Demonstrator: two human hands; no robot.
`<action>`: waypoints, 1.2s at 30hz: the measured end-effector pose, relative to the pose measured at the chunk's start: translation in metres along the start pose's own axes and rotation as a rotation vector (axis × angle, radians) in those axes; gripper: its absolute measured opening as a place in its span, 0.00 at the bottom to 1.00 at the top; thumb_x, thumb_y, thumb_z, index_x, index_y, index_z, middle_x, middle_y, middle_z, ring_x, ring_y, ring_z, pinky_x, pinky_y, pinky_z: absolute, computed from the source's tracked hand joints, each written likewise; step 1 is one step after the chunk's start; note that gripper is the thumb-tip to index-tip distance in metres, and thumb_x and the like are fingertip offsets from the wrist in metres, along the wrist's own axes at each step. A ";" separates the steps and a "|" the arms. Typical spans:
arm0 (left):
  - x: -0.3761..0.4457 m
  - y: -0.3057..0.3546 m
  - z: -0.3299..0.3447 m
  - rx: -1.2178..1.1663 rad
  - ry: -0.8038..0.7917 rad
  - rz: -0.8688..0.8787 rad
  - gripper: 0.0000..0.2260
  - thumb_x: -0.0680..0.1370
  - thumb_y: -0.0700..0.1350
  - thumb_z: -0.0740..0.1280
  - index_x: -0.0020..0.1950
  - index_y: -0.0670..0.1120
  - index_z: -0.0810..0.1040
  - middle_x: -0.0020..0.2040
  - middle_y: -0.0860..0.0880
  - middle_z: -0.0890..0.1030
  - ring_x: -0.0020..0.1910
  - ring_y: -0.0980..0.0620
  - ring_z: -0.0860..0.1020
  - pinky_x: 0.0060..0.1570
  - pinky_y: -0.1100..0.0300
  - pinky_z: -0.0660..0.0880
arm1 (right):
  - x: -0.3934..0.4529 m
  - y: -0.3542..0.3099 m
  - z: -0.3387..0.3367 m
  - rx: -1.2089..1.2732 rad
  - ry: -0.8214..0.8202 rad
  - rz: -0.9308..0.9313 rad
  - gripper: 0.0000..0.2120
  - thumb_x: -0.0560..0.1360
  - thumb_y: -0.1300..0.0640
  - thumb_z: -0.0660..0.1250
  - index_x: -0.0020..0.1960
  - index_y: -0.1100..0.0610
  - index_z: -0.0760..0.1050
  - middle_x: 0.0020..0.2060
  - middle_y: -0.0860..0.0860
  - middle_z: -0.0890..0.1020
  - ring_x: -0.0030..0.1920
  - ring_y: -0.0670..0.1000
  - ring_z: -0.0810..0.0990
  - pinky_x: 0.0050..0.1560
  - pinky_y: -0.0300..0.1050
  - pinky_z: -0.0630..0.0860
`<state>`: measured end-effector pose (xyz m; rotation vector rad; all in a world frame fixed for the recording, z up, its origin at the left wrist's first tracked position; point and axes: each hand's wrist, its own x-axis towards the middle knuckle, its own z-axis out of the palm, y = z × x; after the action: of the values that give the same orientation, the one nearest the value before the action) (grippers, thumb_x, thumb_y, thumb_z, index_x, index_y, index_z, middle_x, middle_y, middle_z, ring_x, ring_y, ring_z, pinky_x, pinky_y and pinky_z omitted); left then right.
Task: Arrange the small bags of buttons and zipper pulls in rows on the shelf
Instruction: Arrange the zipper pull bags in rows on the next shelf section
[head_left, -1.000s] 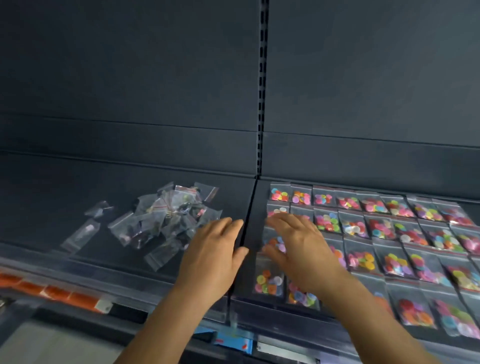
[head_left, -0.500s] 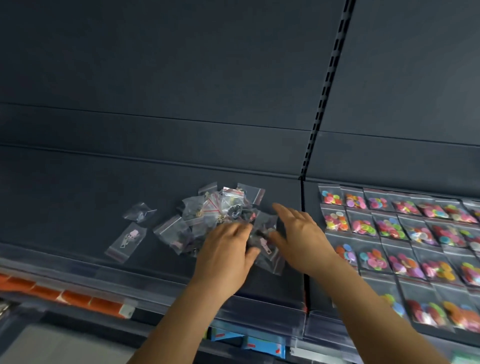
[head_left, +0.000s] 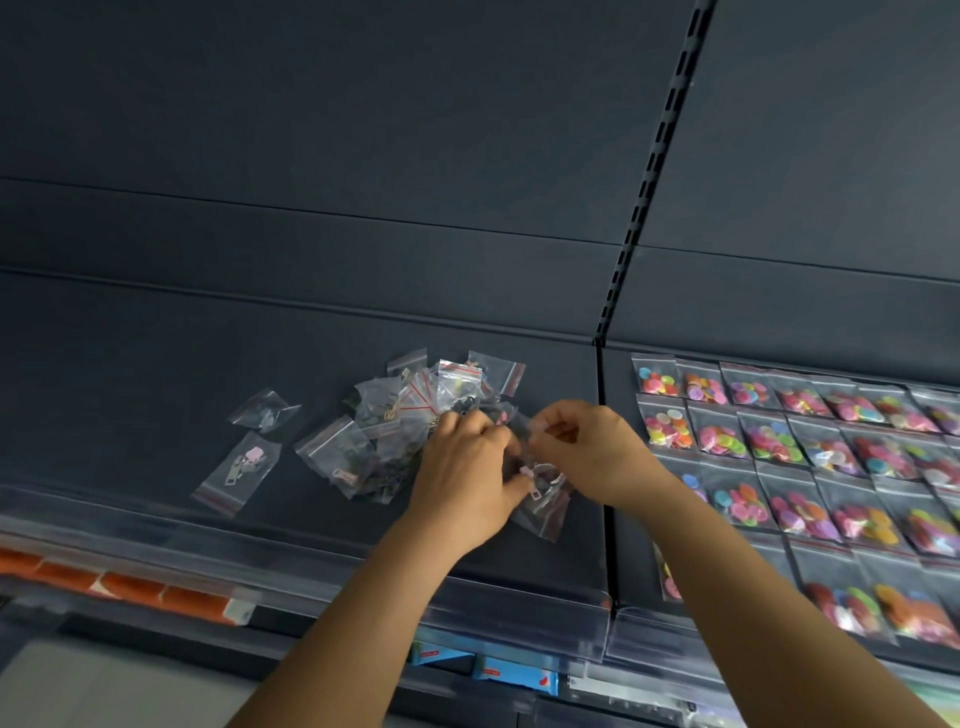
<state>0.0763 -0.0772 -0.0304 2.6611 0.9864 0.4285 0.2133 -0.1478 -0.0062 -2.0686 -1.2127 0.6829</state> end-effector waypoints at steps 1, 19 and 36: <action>0.000 0.000 0.000 -0.019 0.009 -0.004 0.14 0.74 0.58 0.67 0.54 0.52 0.77 0.56 0.53 0.73 0.58 0.50 0.65 0.59 0.58 0.64 | 0.000 -0.002 0.000 0.010 0.004 0.002 0.04 0.74 0.53 0.67 0.47 0.51 0.77 0.39 0.45 0.81 0.38 0.43 0.79 0.34 0.33 0.71; 0.014 0.026 -0.016 -1.161 -0.002 -0.360 0.16 0.74 0.38 0.68 0.57 0.55 0.76 0.42 0.47 0.82 0.34 0.57 0.79 0.40 0.62 0.78 | -0.022 0.004 -0.032 0.770 0.312 0.102 0.11 0.76 0.68 0.60 0.44 0.55 0.78 0.38 0.53 0.82 0.40 0.48 0.82 0.46 0.42 0.81; 0.021 0.221 0.024 -1.336 -0.370 -0.218 0.04 0.75 0.43 0.69 0.48 0.45 0.82 0.44 0.47 0.84 0.43 0.49 0.81 0.47 0.54 0.77 | -0.140 0.093 -0.149 0.739 0.662 0.118 0.04 0.73 0.60 0.70 0.40 0.58 0.81 0.35 0.54 0.84 0.35 0.48 0.80 0.38 0.40 0.76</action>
<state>0.2290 -0.2283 0.0284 1.3372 0.5224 0.3336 0.3083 -0.3460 0.0398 -1.5342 -0.3738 0.3570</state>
